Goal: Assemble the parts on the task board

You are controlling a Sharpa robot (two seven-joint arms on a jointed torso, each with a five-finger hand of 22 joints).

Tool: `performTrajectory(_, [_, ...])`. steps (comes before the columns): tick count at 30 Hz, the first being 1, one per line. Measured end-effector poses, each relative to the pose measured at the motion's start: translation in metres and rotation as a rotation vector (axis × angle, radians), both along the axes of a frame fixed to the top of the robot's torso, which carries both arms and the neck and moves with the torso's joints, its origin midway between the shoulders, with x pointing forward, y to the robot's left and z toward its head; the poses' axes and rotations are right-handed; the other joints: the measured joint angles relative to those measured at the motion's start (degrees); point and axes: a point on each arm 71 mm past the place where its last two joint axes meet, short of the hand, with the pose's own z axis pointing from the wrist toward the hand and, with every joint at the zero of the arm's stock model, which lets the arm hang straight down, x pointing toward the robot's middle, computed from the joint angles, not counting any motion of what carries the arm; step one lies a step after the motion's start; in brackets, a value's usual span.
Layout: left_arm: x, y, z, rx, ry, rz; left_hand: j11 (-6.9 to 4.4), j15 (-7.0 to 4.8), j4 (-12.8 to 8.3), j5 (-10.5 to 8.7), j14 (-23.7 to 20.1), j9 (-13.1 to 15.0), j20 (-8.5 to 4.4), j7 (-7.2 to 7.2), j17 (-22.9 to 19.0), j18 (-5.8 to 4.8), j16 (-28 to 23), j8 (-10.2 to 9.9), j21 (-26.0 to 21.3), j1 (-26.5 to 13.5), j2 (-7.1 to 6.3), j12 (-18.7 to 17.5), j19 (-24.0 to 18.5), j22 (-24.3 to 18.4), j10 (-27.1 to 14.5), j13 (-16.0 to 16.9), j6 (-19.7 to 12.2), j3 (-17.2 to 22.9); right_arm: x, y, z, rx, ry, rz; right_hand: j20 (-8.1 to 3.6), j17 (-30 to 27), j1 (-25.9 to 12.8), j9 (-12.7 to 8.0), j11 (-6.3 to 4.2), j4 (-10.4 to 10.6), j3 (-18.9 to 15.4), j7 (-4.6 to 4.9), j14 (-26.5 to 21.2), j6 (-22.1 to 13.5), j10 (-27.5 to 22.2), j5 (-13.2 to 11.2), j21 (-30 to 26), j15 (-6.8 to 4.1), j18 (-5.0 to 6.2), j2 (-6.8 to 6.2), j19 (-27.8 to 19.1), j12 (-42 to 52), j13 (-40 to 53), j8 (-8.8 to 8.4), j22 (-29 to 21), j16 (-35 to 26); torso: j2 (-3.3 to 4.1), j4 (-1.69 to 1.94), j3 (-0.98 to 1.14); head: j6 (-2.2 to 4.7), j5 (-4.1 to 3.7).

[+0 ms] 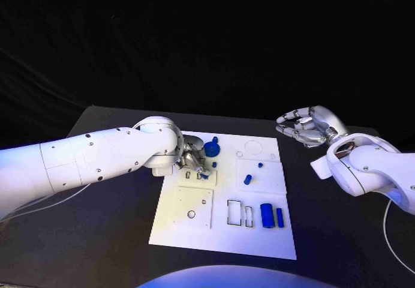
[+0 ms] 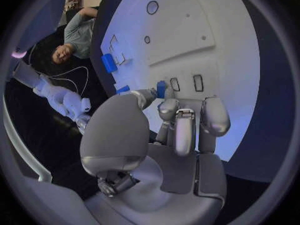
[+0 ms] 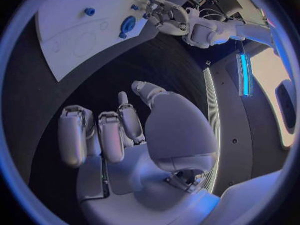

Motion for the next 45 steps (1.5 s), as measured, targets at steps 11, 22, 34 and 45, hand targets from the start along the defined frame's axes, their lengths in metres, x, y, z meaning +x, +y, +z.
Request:
performTrajectory(11, [-0.001,0.001,0.0,-0.026,0.019,0.019,-0.23,0.0,2.09,0.27,0.0,0.53,0.0,-0.26,0.0,0.0,0.23,1.82,0.41,0.51,-1.87,0.25,0.0,0.34,0.97,0.73,-0.76,5.4,0.001,-0.002,-0.004,-0.01,-0.002,-0.004,0.0,0.0,0.0,0.0,0.0,0.0,0.0,0.0,0.0,0.0,0.0,0.0,0.0,0.0,0.0,0.0,0.0,0.0,0.0,0.0,-0.01,0.0,-0.02,0.05,0.0,0.12,-0.08])
performTrajectory(22, [-0.005,0.011,0.005,-0.119,0.039,0.096,-0.4,0.01,2.25,4.1,0.0,5.03,-0.19,-0.2,0.0,0.01,0.23,3.0,0.89,-1.61,-3.52,1.28,0.63,1.2,2.46,2.29,-0.83,6.51,0.002,-0.004,-0.004,-0.014,-0.005,-0.007,0.0,-0.01,0.0,0.02,0.0,0.0,0.0,0.0,0.0,0.0,0.0,0.0,-0.3,0.0,0.0,0.0,0.0,0.0,0.0,0.0,0.02,-0.22,0.03,0.04,0.03,0.03,-0.26])
performTrajectory(34, [-0.011,0.021,0.007,-0.175,0.022,0.165,-0.85,-0.41,1.75,9.14,0.0,6.57,-0.54,-0.53,0.0,0.0,0.23,3.38,1.73,-4.02,-4.55,2.6,1.44,2.76,4.05,4.39,0.16,6.01,0.002,-0.006,-0.004,-0.016,-0.006,-0.009,0.0,-0.02,0.0,0.04,0.0,0.0,0.0,0.0,0.0,0.0,0.0,0.0,-0.3,0.0,0.0,0.0,0.0,0.0,-0.06,0.0,0.04,-0.22,-0.07,0.23,0.05,-0.19,-0.03])
performTrajectory(45, [-0.017,0.024,0.004,-0.134,-0.048,0.147,-1.14,-0.62,1.74,9.99,0.21,6.82,-0.7,-1.03,-0.01,0.0,0.23,3.38,2.22,-4.86,-5.38,2.99,1.96,3.65,4.87,5.08,1.49,6.02,0.002,-0.005,-0.004,-0.016,-0.007,-0.009,0.0,-0.02,0.0,0.03,0.0,0.0,0.0,0.0,0.0,0.0,0.0,0.0,-0.3,0.0,0.0,0.0,0.0,0.0,-0.06,-0.01,0.03,-0.22,-0.15,0.31,0.13,-0.44,0.58])
